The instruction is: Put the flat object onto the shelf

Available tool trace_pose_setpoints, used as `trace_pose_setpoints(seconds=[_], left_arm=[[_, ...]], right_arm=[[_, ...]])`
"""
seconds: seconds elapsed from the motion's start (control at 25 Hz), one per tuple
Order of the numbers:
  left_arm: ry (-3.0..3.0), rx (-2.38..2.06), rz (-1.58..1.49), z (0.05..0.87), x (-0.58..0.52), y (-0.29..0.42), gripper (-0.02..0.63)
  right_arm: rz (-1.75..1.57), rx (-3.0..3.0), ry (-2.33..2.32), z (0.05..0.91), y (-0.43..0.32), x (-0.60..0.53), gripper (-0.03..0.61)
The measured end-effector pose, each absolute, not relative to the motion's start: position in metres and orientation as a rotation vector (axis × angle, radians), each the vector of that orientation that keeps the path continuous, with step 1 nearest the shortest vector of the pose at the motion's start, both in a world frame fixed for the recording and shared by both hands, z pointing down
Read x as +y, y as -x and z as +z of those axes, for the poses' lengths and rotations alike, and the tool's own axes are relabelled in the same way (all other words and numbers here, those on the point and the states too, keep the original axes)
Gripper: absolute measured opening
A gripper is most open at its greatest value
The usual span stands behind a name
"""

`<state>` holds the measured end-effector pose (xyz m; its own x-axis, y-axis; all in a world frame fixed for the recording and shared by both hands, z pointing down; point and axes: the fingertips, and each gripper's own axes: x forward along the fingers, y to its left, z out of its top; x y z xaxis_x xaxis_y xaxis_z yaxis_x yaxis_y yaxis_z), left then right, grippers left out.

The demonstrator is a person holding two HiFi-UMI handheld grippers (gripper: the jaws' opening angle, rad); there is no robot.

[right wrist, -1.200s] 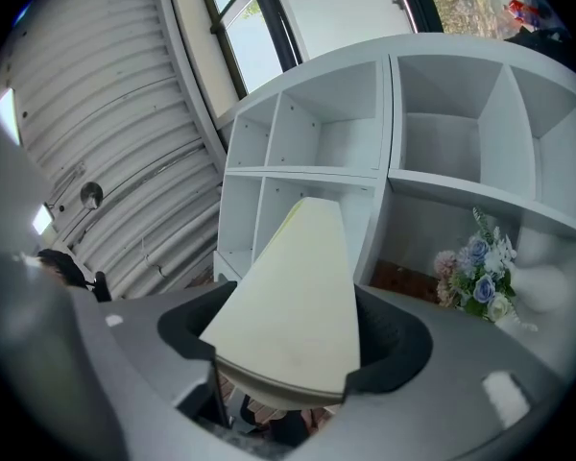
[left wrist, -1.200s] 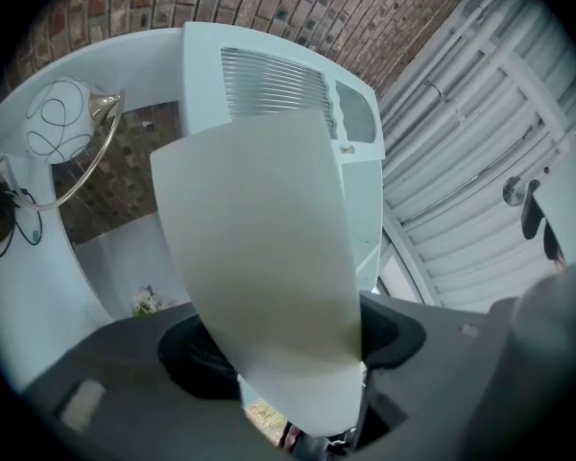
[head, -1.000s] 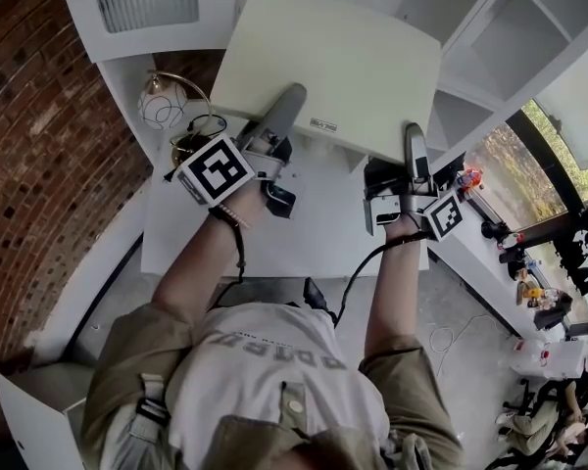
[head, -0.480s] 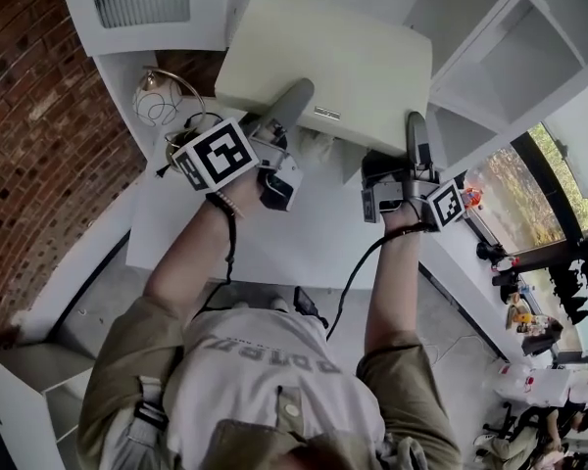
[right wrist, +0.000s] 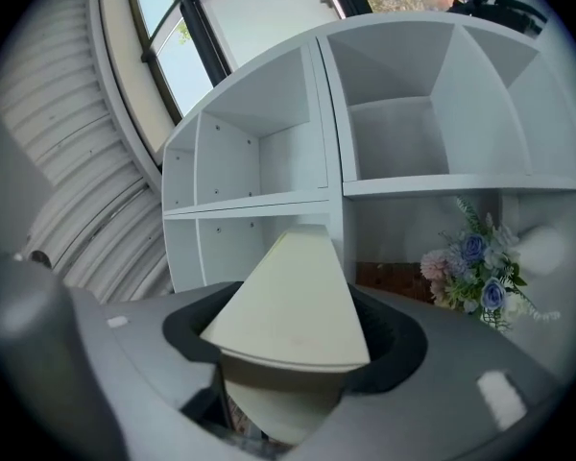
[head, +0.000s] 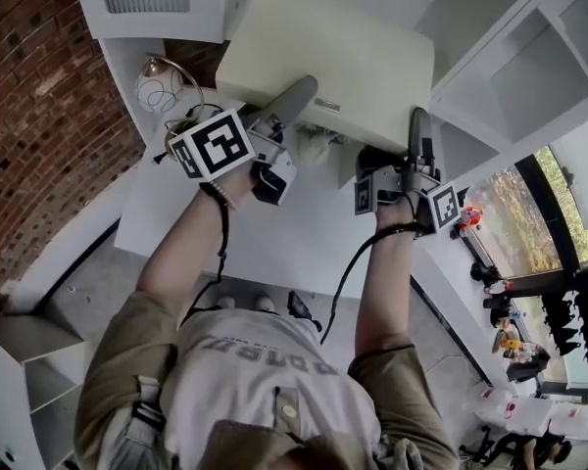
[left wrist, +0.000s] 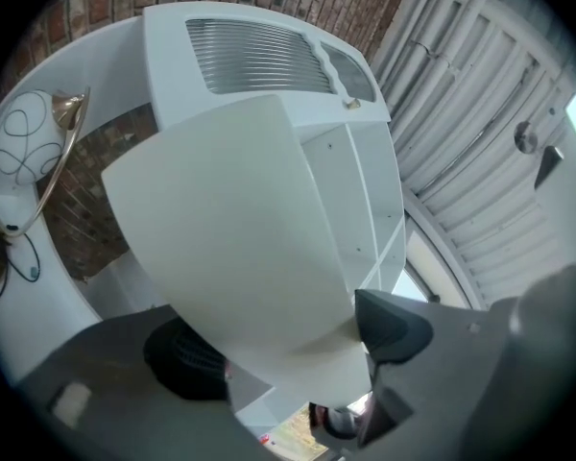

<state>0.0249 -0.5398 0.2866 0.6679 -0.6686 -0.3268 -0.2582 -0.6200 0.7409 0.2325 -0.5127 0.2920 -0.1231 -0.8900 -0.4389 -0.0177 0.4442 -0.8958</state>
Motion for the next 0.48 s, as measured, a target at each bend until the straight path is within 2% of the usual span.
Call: trace_pose_setpoints(seconds=[0.48], left_arm=[[-2.258,-0.735,-0.796,0.2917,-0.5302,-0.0250,0.422]], right_arm=[[-0.946,1.387,0.921,0.2980,-0.2404,-0.5180,0.290]])
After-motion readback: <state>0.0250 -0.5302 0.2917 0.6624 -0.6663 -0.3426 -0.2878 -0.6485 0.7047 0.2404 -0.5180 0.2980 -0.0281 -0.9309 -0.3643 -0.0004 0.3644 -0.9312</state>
